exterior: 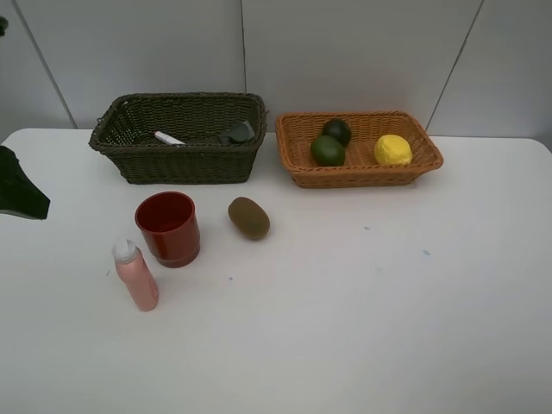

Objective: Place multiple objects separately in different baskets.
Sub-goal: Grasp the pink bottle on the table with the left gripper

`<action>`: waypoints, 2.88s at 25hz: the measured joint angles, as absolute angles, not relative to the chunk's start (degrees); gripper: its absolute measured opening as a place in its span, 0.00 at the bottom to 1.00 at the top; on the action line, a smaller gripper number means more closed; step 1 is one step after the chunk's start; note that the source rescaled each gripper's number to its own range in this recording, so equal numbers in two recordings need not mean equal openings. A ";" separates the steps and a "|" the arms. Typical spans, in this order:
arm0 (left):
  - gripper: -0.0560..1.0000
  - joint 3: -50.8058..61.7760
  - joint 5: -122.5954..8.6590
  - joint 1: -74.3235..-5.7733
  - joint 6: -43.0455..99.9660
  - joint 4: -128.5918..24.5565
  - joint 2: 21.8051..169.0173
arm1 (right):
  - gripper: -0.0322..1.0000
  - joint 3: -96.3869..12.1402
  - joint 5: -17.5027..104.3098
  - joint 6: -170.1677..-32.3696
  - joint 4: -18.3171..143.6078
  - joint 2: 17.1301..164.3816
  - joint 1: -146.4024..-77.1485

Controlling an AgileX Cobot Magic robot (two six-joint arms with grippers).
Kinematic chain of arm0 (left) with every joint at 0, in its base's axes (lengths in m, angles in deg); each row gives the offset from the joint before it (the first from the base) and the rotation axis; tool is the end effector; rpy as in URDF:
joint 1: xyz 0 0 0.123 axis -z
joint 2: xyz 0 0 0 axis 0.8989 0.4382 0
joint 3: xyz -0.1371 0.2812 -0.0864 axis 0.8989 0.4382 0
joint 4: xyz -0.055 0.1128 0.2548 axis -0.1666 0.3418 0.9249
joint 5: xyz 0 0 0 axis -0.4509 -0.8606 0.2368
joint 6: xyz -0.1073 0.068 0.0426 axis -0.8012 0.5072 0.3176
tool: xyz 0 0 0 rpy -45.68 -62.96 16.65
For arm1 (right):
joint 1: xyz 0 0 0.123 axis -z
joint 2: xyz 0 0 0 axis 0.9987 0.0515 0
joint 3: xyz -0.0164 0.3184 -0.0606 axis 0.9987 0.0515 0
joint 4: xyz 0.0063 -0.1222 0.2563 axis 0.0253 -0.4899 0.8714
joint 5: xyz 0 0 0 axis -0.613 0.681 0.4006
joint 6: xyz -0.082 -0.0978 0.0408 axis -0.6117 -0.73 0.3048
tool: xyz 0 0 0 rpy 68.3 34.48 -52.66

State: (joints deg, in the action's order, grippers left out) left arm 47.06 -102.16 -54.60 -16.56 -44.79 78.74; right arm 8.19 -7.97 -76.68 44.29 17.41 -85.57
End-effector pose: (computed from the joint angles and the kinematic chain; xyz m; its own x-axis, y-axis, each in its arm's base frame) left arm 0.1917 -0.0430 0.2474 -0.8960 -0.1143 -0.4290 -0.0335 0.9810 -0.1913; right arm 0.0180 -0.0217 0.2827 -0.4335 -0.0485 -0.8998 0.1426 0.9823 -0.1217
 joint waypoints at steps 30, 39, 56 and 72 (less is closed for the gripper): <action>0.94 50.26 -81.79 -41.95 -20.10 -49.68 103.54 | 1.00 8.19 -7.95 -76.68 44.29 17.41 -85.57; 0.90 50.26 -82.00 -41.95 -20.29 -49.82 105.58 | 1.00 8.19 -7.90 -76.68 44.29 17.41 -85.57; 0.90 50.21 -80.38 -41.88 -20.90 -48.82 114.13 | 1.00 8.19 -7.90 -76.68 44.29 17.41 -85.57; 0.53 50.21 -76.77 -41.88 -20.96 -48.82 114.39 | 1.00 8.19 -7.90 -76.68 44.29 17.41 -85.57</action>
State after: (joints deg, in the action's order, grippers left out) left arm 50.21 -76.77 -41.88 -20.96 -48.82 114.39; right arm 8.19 -7.90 -76.68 44.29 17.41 -85.57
